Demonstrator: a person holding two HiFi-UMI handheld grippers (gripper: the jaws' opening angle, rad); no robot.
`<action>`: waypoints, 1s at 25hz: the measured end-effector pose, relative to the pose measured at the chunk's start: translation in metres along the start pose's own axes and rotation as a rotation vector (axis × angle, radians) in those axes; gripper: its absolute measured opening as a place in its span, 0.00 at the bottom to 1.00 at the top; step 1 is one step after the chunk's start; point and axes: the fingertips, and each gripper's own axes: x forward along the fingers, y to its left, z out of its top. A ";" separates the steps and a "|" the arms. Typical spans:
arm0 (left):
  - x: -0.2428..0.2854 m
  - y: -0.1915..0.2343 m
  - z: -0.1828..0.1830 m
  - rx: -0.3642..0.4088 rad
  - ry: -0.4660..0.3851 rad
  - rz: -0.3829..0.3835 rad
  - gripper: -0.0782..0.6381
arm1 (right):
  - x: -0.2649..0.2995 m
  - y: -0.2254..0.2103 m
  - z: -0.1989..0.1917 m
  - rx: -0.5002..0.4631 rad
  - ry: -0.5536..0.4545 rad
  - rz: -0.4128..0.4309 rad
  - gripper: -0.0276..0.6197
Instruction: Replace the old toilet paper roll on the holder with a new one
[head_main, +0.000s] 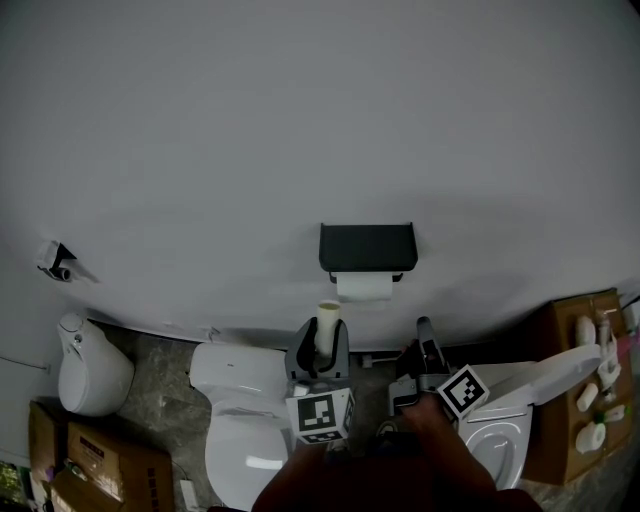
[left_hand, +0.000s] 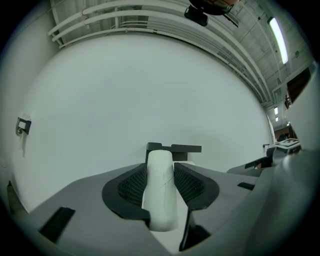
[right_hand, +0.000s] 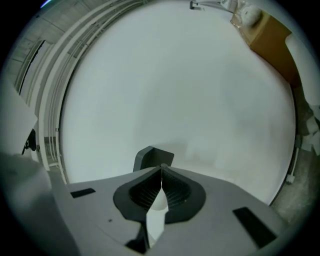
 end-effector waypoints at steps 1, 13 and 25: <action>0.000 -0.001 0.000 -0.001 0.000 -0.002 0.37 | 0.000 0.000 0.000 -0.010 0.005 0.001 0.07; 0.000 -0.007 0.006 0.002 -0.008 -0.010 0.37 | 0.002 0.013 -0.015 -0.792 0.162 -0.093 0.07; 0.000 -0.015 0.003 0.008 -0.029 -0.030 0.37 | 0.003 0.042 -0.027 -1.244 0.148 -0.051 0.07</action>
